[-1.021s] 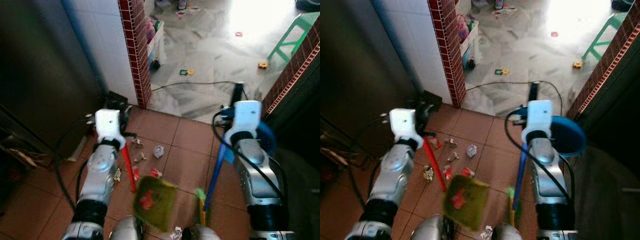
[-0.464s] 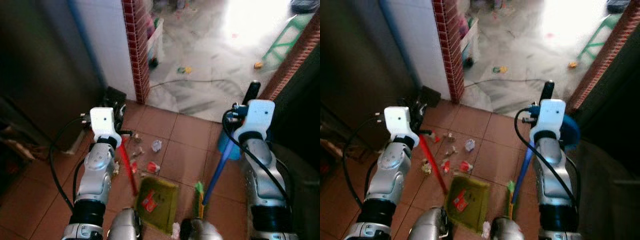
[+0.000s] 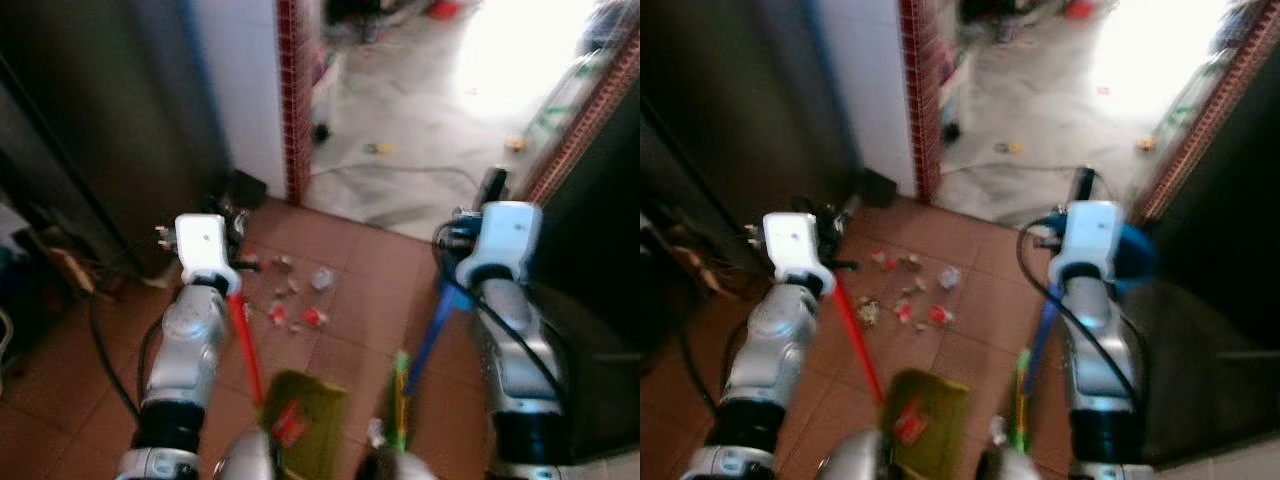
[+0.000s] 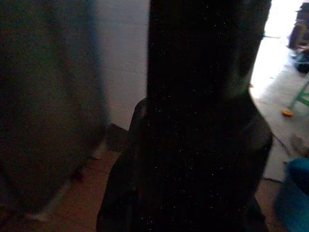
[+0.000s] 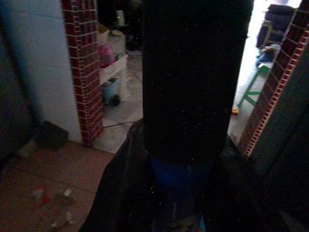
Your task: Sweep floor
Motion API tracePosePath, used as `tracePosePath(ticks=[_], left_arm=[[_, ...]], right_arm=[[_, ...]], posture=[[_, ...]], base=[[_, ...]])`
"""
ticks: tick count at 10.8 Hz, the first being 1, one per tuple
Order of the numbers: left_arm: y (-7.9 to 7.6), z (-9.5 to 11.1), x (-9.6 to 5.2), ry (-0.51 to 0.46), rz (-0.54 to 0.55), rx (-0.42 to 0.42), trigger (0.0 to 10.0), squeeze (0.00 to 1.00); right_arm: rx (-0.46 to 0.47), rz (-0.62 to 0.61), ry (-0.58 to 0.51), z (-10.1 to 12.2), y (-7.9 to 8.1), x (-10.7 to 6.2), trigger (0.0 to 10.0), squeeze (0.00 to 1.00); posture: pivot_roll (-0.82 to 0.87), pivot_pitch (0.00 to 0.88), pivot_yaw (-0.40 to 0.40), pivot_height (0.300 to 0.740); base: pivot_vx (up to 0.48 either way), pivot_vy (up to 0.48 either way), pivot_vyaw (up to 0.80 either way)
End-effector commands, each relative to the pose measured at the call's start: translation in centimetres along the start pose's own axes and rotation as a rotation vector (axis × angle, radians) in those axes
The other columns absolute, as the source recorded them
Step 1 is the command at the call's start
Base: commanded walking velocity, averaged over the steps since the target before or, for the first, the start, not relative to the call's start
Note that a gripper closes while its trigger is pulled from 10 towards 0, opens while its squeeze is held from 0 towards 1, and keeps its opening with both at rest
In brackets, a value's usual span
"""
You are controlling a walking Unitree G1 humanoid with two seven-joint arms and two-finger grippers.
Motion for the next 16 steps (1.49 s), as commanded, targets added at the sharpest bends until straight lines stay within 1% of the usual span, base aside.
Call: tracePosePath(ticks=[1, 3, 5, 6, 7, 8, 9, 10, 11, 13, 14, 15, 16], left_arm=[[0.5, 1.6, 0.4, -0.063, 0.022, 0.012, 10.0, 0.0], [1.1, 1.4, 0.6, -0.057, 0.043, 0.032, 10.0, 0.0], [1.2, 0.9, 0.7, -0.054, 0.079, 0.038, 10.0, 0.0], [0.7, 0.5, 0.8, -0.057, 0.075, 0.012, 10.0, 0.0], [0.1, -0.4, 1.1, -0.043, 0.086, 0.003, 10.0, 0.0], [-0.9, -1.9, 1.6, 0.004, 0.1, 0.0, 10.0, 0.0], [-1.5, -2.4, 2.1, 0.025, 0.129, -0.025, 10.0, 0.0], [-2.3, -2.4, 2.9, 0.03, 0.121, -0.022, 10.0, 0.0], [-3.1, -2.5, 3.5, 0.047, 0.106, 0.01, 10.0, 0.0], [-3.6, -2.8, 3.6, 0.058, 0.086, 0.063, 10.0, 0.0], [-3.8, -2.7, 3.7, 0.044, 0.067, 0.099, 10.0, 0.0], [-3.6, -2.7, 3.6, 0.025, 0.076, 0.167, 10.0, 0.0], [-3.2, -2.7, 3.5, 0.005, 0.084, 0.21, 10.0, 0.0]], right_arm=[[-0.003, -0.006, 0.016, -0.1, -0.3, 0.1, 10.0, 0.0], [-0.005, -0.034, 0.027, -0.5, -0.9, 0.1, 10.0, 0.0], [-0.008, -0.039, 0.027, -0.4, -0.9, 0.1, 10.0, 0.0], [-0.011, -0.042, 0.028, -0.4, -0.9, 0.1, 10.0, 0.0], [-0.006, -0.048, 0.032, -0.5, -0.9, 0.1, 10.0, 0.0], [-0.009, -0.053, 0.031, -0.3, -1.1, 0.1, 10.0, 0.0], [-0.015, -0.059, 0.032, -0.2, -1.4, 0.0, 10.0, 0.0], [-0.022, -0.065, 0.03, 0.0, -1.7, -0.1, 10.0, 0.0], [-0.033, -0.073, 0.022, 0.5, -2.2, -0.3, 10.0, 0.0], [-0.039, -0.088, 0.01, 1.2, -2.7, -0.5, 10.0, 0.0], [-0.036, -0.089, 0.008, 1.3, -2.8, -0.7, 10.0, 0.0], [-0.025, -0.091, 0.023, 1.0, -2.9, -1.0, 10.0, 0.0], [-0.019, -0.084, 0.028, 1.0, -2.7, -1.1, 10.0, 0.0]], posture=[[-0.09, 0.06, 0.03, 0.74], [-0.09, 0.062, 0.032, 0.74], [-0.1, 0.062, 0.035, 0.74], [-0.1, 0.062, 0.032, 0.74], [-0.11, 0.066, 0.032, 0.74], [-0.13, 0.076, 0.032, 0.74], [-0.15, 0.082, 0.033, 0.74], [-0.18, 0.094, 0.035, 0.74], [-0.22, 0.102, 0.042, 0.74], [-0.24, 0.127, 0.044, 0.74], [-0.24, 0.138, 0.044, 0.74], [-0.25, 0.151, 0.046, 0.74], [-0.25, 0.154, 0.047, 0.74]], base=[[0.0, 0.0, 0.0], [0.0, 0.0, 0.0], [0.0, 0.0, 0.0], [0.0, 0.0, 0.0], [0.0, 0.0, 0.0], [0.0, 0.0, 0.0], [0.0, 0.0, 0.0], [0.0, 0.0, 0.0], [0.0, 0.0, 0.0], [0.0, 0.0, 0.0], [0.0, 0.0, 0.0], [0.0, 0.0, 0.0], [0.0, 0.0, 0.0]])
Point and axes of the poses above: a point about 5 cm out from each wrist's last joint towards the gripper, its own x axis pointing out of the wrist towards the gripper, its own z axis along the axis of the wrist's last joint, y = z × x, the point moved 2 cm from there along x, pointing out of the wrist towards the gripper, and after that the axes turned 9 degrees about x, right-handed, at the moved point
